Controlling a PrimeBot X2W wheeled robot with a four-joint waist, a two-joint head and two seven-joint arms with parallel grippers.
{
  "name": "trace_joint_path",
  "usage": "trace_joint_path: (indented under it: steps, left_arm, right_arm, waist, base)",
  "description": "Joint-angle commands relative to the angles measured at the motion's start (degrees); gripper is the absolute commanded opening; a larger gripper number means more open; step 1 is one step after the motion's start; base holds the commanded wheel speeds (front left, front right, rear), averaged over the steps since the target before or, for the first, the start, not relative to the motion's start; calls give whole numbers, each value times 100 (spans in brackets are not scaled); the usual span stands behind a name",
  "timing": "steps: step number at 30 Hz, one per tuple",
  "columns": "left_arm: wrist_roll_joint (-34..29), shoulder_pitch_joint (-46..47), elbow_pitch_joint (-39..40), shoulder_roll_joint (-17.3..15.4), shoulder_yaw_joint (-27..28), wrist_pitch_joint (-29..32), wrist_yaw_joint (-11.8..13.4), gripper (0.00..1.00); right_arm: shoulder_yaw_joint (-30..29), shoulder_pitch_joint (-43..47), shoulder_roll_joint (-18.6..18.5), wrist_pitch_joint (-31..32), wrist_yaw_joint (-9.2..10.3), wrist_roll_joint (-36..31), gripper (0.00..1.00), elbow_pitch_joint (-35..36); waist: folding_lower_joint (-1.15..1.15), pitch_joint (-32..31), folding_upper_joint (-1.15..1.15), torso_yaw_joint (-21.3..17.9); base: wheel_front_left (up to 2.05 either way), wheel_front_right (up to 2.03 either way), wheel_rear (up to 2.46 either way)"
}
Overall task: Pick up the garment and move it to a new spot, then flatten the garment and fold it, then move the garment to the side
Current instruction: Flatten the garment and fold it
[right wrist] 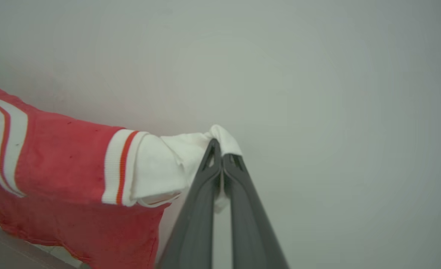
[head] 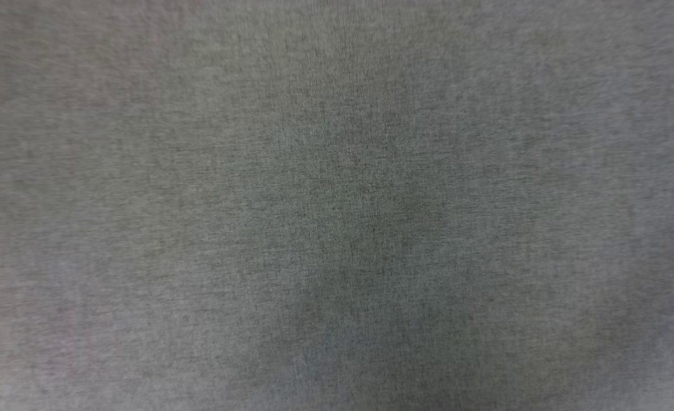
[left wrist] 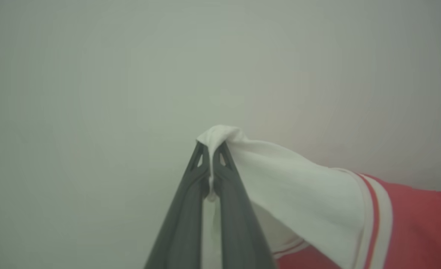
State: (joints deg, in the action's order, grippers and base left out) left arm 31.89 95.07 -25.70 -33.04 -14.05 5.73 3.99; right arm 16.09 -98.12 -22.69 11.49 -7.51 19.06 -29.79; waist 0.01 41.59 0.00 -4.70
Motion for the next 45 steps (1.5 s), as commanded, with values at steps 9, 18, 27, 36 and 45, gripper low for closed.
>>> trace_joint_path:
  steps: [9,18,27,36,45]
  left_arm:
    - [279,-576,-294,195,108,-292,-13,0]
    - [531,-1487,-653,423,107,-787,-248,0]
    - [926,-3536,-860,693,98,-1393,-587,0]
    - [1309,-6141,184,594,237,-1342,-262,0]
    - [1303,-8593,1909,339,313,-972,700,0]
  right_arm:
    - [213,165,331,-380,4,281,0,-705]
    - [315,973,448,-552,4,597,0,-1211]
    - [339,3101,262,-426,4,984,0,-986]
    - [244,5703,-50,-497,6,845,0,221]
    - [-733,8215,225,84,6,640,0,1911]
  waist:
    - [-1,354,0,36]
    - [-1,-151,0,189]
    - [-1,-1524,0,369]
    - [-1,-2778,0,354]
    - [-1,-3445,0,323]
  base:
    - [0,0,0]
    - [0,0,0]
    - [0,0,0]
    - [0,0,0]
    - [0,0,0]
